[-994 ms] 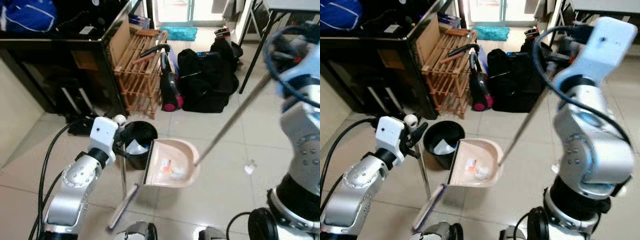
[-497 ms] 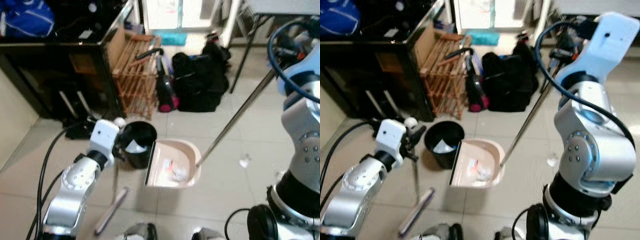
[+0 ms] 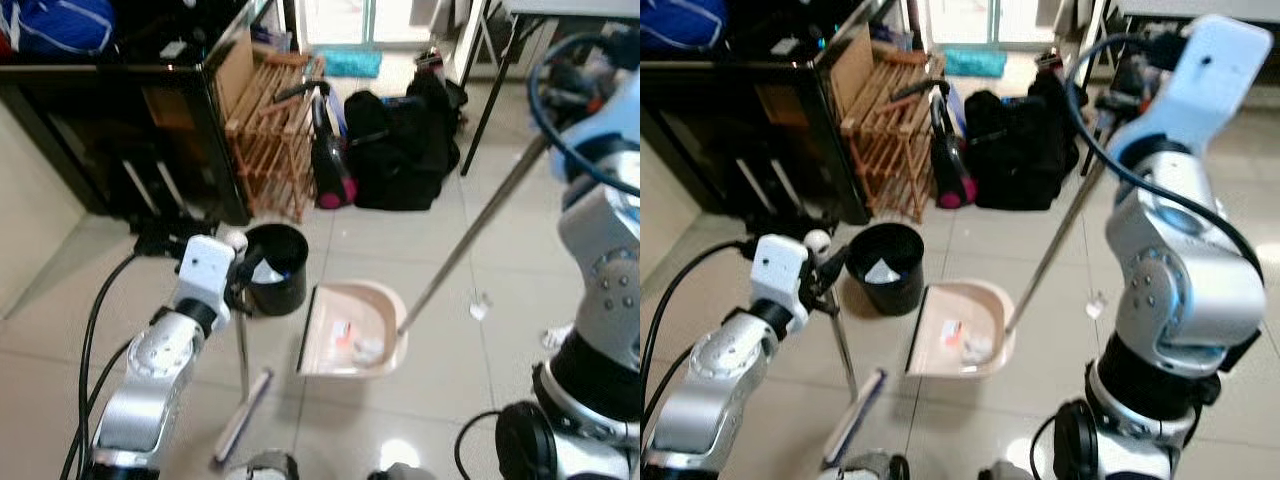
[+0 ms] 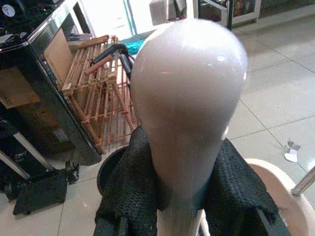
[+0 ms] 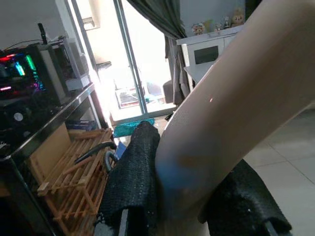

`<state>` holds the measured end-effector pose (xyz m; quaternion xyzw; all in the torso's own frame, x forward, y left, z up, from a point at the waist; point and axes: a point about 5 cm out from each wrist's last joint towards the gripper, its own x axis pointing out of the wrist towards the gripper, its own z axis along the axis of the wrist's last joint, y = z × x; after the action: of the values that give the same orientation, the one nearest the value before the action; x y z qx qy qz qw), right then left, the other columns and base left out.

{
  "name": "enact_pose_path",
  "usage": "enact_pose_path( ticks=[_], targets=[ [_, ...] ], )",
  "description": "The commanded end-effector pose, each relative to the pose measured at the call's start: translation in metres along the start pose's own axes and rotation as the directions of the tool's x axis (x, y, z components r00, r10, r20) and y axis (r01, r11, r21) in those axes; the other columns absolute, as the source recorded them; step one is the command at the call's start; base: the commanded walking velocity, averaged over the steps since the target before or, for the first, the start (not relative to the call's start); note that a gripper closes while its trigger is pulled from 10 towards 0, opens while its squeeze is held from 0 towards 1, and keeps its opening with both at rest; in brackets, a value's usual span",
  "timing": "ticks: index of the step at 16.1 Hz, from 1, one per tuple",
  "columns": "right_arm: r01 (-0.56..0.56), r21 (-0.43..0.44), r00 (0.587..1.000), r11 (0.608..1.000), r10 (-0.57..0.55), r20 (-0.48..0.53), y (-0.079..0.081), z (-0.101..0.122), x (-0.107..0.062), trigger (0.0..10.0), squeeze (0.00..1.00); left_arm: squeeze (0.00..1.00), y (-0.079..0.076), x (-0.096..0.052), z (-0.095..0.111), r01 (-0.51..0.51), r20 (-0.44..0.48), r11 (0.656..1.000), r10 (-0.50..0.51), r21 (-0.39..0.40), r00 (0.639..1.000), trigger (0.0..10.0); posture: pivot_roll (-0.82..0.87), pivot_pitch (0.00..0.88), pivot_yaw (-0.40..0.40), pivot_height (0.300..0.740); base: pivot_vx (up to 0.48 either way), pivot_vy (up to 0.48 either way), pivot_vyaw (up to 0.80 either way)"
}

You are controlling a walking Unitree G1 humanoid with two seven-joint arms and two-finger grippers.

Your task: Sweep floor

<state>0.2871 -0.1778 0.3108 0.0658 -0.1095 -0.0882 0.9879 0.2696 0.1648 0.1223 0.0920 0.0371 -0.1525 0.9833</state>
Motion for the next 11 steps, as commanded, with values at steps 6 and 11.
enact_pose_path(
  ticks=[6,11],
  targets=[
    [-0.047,0.046,0.994,0.998,0.042,0.103,0.0136,0.0172,0.0048,10.0,0.0,0.0,0.0072,-0.0055,0.008,-0.048,0.029,0.998,0.047,0.027,0.998,10.0,-0.02,0.092,0.041,0.74,0.31,0.0,0.63],
    [-0.041,0.037,0.989,0.998,0.036,0.14,0.0124,0.0211,0.01,10.0,0.0,0.0,0.009,-0.0047,0.0102,-0.052,0.037,0.998,0.051,0.031,0.998,10.0,-0.02,0.084,0.042,0.74,0.351,0.0,0.0]
  ],
)
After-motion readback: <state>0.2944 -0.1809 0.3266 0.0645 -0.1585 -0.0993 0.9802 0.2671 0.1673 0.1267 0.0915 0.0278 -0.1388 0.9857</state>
